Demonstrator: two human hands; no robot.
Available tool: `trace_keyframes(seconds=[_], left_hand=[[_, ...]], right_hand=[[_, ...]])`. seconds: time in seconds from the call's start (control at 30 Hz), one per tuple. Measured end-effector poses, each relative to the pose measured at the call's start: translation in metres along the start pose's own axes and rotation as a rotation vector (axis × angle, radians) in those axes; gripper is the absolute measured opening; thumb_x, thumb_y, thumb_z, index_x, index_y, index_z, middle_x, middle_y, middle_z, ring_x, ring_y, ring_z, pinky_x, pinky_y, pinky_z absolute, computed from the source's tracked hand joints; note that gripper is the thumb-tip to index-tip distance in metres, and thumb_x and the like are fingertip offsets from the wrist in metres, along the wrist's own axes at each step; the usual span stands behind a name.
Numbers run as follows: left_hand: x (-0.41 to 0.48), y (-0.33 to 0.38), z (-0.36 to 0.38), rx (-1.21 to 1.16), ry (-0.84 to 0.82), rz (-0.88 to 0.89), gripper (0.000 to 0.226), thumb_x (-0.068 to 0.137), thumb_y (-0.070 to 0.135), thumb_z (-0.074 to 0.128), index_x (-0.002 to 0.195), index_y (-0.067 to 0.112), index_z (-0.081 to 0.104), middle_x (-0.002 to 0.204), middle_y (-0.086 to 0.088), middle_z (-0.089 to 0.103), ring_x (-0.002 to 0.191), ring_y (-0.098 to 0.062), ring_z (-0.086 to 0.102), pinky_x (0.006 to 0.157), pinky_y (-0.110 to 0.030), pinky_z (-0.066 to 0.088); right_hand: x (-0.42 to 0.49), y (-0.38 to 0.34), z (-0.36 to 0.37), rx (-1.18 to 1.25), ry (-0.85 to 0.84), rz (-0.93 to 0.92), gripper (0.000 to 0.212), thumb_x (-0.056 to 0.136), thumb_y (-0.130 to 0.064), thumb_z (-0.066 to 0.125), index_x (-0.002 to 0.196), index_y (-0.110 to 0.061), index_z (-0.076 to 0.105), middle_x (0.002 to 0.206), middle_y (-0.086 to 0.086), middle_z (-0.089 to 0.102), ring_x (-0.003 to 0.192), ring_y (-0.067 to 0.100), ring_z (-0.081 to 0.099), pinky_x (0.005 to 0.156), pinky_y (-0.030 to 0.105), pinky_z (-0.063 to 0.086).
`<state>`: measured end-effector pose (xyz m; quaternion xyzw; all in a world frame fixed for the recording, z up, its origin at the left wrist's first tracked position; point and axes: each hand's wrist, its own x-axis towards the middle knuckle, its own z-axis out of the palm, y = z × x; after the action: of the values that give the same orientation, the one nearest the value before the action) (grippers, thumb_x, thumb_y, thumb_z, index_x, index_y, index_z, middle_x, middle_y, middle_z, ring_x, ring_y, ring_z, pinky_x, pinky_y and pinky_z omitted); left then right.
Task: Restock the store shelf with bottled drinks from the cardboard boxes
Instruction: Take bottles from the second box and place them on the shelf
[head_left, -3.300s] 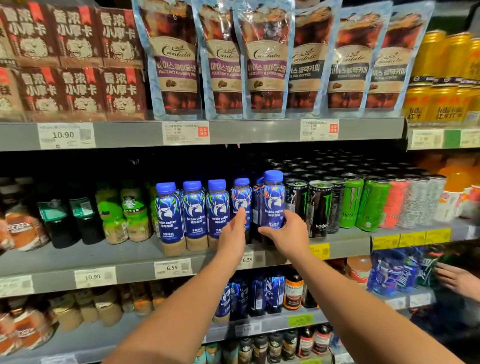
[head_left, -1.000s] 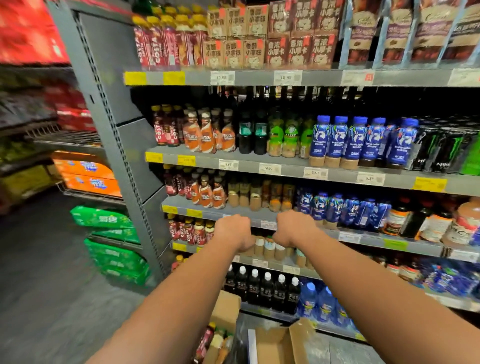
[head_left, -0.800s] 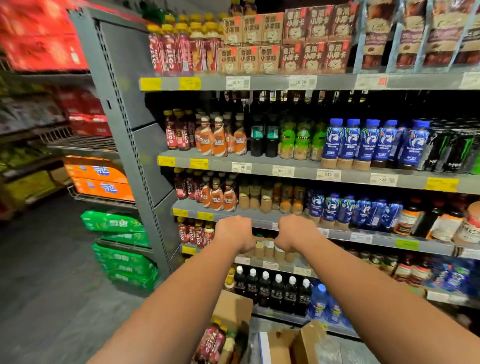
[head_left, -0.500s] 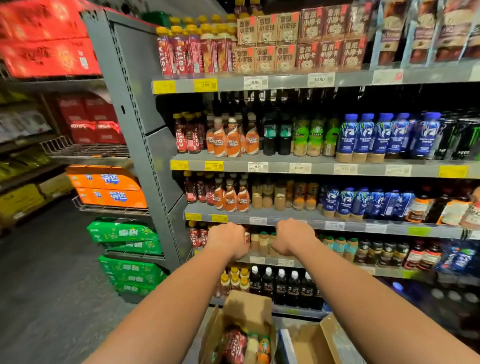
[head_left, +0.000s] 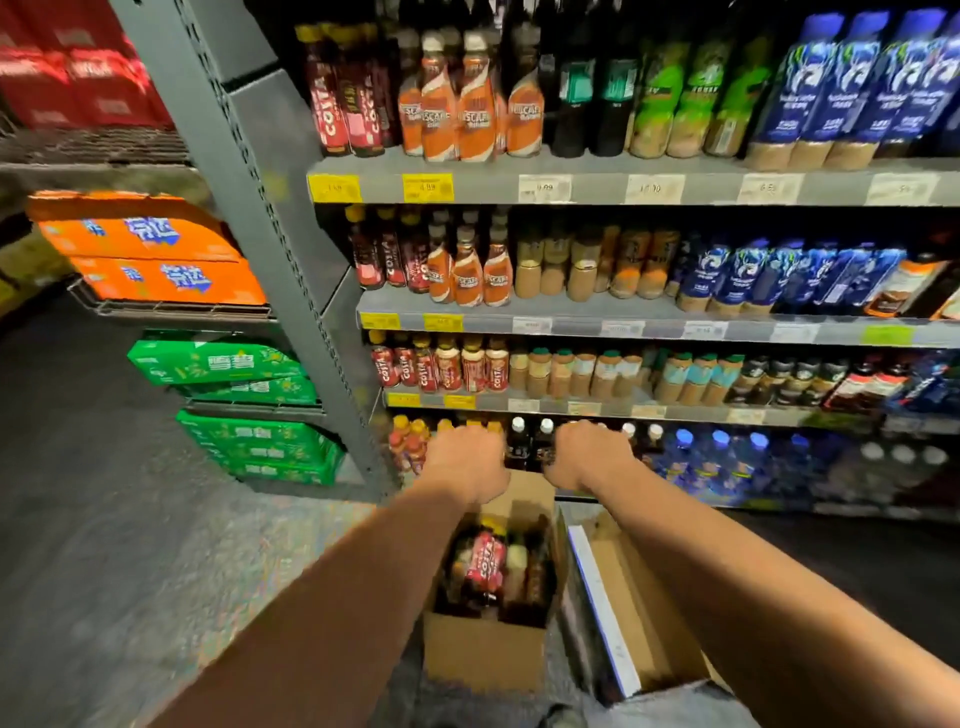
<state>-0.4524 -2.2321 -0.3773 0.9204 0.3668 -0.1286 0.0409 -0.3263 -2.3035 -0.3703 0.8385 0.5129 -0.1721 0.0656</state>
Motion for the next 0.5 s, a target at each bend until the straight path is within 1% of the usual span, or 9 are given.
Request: trace_keyframes(seconds=[0.07, 0.1, 0.13, 0.17, 0.2, 0.27, 0.33, 0.43, 0.5], left_hand=[[0.018, -0.004, 0.02, -0.012, -0.035, -0.004, 0.025, 0.088, 0.034, 0.049, 0.101, 0.015, 0.06, 0.106, -0.007, 0.062, 0.096, -0.027, 0.059, 0.067, -0.033, 0.042], [0.028, -0.007, 0.029, -0.028, -0.051, -0.012, 0.027, 0.087, 0.035, 0.05, 0.103, 0.015, 0.061, 0.106, -0.006, 0.062, 0.099, -0.026, 0.059, 0.072, -0.033, 0.044], [0.037, -0.01, 0.039, -0.046, -0.062, -0.016, 0.029, 0.087, 0.036, 0.051, 0.105, 0.016, 0.062, 0.107, -0.006, 0.062, 0.103, -0.026, 0.059, 0.078, -0.033, 0.046], [0.047, -0.013, 0.049, -0.063, -0.072, -0.018, 0.031, 0.086, 0.037, 0.052, 0.107, 0.016, 0.062, 0.108, -0.006, 0.062, 0.104, -0.026, 0.059, 0.083, -0.034, 0.047], [0.054, -0.015, 0.059, -0.075, -0.082, -0.018, 0.031, 0.086, 0.036, 0.052, 0.108, 0.016, 0.063, 0.108, -0.006, 0.063, 0.105, -0.027, 0.059, 0.084, -0.035, 0.048], [0.067, -0.021, 0.08, -0.1, -0.135, -0.017, 0.029, 0.086, 0.033, 0.05, 0.107, 0.017, 0.063, 0.105, -0.006, 0.064, 0.101, -0.027, 0.06, 0.079, -0.035, 0.047], [0.078, -0.027, 0.101, -0.12, -0.198, -0.015, 0.024, 0.087, 0.031, 0.049, 0.101, 0.016, 0.062, 0.099, -0.006, 0.064, 0.095, -0.027, 0.062, 0.073, -0.033, 0.046], [0.091, -0.037, 0.133, -0.141, -0.265, -0.004, 0.021, 0.087, 0.03, 0.049, 0.094, 0.015, 0.062, 0.093, -0.005, 0.063, 0.089, -0.026, 0.062, 0.072, -0.033, 0.049], [0.102, -0.043, 0.154, -0.142, -0.31, 0.016, 0.02, 0.089, 0.029, 0.048, 0.095, 0.015, 0.062, 0.095, -0.004, 0.062, 0.09, -0.025, 0.061, 0.074, -0.034, 0.049]], right_hand=[[0.02, 0.003, 0.016, 0.012, -0.03, 0.002, 0.025, 0.085, -0.026, 0.052, 0.104, -0.013, 0.059, 0.114, 0.009, 0.062, 0.103, 0.029, 0.059, 0.075, 0.035, 0.045], [0.031, 0.003, 0.023, 0.023, -0.052, 0.009, 0.021, 0.084, -0.025, 0.053, 0.101, -0.014, 0.058, 0.112, 0.008, 0.063, 0.099, 0.028, 0.06, 0.072, 0.033, 0.043], [0.042, 0.004, 0.031, 0.032, -0.076, 0.016, 0.022, 0.084, -0.026, 0.053, 0.102, -0.015, 0.058, 0.111, 0.007, 0.063, 0.099, 0.027, 0.061, 0.071, 0.032, 0.042], [0.054, 0.004, 0.039, 0.04, -0.102, 0.012, 0.027, 0.085, -0.029, 0.054, 0.108, -0.015, 0.059, 0.113, 0.006, 0.062, 0.101, 0.026, 0.06, 0.071, 0.031, 0.041], [0.065, 0.004, 0.048, 0.046, -0.131, 0.0, 0.032, 0.086, -0.032, 0.055, 0.112, -0.015, 0.059, 0.113, 0.005, 0.061, 0.103, 0.026, 0.06, 0.072, 0.031, 0.04], [0.083, 0.005, 0.066, 0.068, -0.19, -0.01, 0.035, 0.085, -0.032, 0.056, 0.114, -0.013, 0.058, 0.109, 0.005, 0.06, 0.1, 0.026, 0.06, 0.071, 0.031, 0.04], [0.099, 0.006, 0.087, 0.08, -0.24, -0.008, 0.034, 0.087, -0.03, 0.054, 0.116, -0.012, 0.056, 0.109, 0.007, 0.059, 0.1, 0.027, 0.059, 0.07, 0.031, 0.041], [0.119, 0.005, 0.12, 0.092, -0.317, 0.008, 0.032, 0.088, -0.028, 0.052, 0.115, -0.012, 0.055, 0.109, 0.006, 0.059, 0.1, 0.027, 0.059, 0.069, 0.031, 0.042], [0.131, 0.002, 0.146, 0.118, -0.362, 0.037, 0.034, 0.088, -0.028, 0.051, 0.116, -0.01, 0.057, 0.114, 0.009, 0.059, 0.104, 0.029, 0.06, 0.076, 0.033, 0.047]])
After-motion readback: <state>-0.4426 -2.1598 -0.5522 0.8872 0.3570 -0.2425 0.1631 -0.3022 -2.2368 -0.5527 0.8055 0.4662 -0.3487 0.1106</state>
